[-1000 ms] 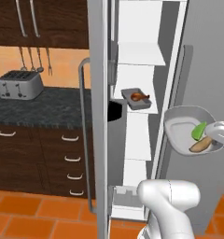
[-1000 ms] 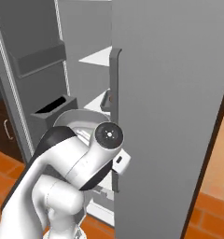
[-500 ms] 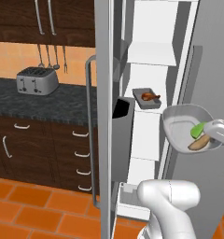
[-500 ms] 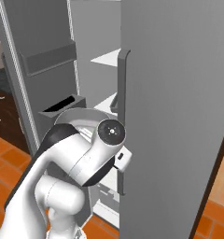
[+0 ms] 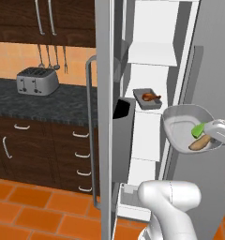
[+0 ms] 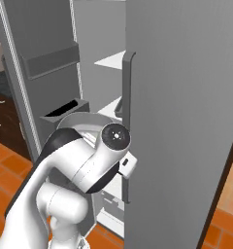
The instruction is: Take the meat container that has the chicken drumstick and place it on the second highest rack of the freezer. Then take the vegetable container that has the lemon wedge and sweet potato and place it on the highest rack of the freezer.
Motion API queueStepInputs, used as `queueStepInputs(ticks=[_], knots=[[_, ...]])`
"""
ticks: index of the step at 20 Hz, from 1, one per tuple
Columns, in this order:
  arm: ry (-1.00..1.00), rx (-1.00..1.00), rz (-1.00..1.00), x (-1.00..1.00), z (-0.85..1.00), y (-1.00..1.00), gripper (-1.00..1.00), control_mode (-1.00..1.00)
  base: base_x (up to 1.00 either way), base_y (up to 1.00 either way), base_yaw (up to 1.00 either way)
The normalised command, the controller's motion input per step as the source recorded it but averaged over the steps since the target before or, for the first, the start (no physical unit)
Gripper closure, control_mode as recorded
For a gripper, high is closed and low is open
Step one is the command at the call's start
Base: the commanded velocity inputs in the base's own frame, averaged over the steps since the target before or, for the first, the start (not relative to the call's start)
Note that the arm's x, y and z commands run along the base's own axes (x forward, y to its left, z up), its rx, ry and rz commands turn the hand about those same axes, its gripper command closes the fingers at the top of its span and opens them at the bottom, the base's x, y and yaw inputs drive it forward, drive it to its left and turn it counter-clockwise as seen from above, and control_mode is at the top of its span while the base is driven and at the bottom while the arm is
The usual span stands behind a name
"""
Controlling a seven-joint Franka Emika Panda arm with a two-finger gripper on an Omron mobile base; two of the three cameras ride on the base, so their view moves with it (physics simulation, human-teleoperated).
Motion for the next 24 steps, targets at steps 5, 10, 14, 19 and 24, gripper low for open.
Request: queueStepInputs(ticks=[5, 10, 14, 19, 24], knots=[[0.0, 0.0, 0.0, 0.0, 0.0, 0.01, 1.0, -1.0, 0.0, 0.01, 0.0], [0.1, -0.13, -0.04, 0.13, 0.01, 0.3, 1.0, -1.0, 0.0, 0.0, 0.0], [0.08, -0.24, -0.15, 0.29, 0.08, 0.6, 1.0, -1.0, 0.0, 0.0, 0.0], [-0.08, -0.04, -0.15, 0.23, 0.32, 0.29, 1.0, -1.0, 0.0, 0.0, 0.0], [-0.08, 0.02, -0.09, 0.66, 0.45, 0.0, 1.0, -1.0, 0.0, 0.0, 0.0]])
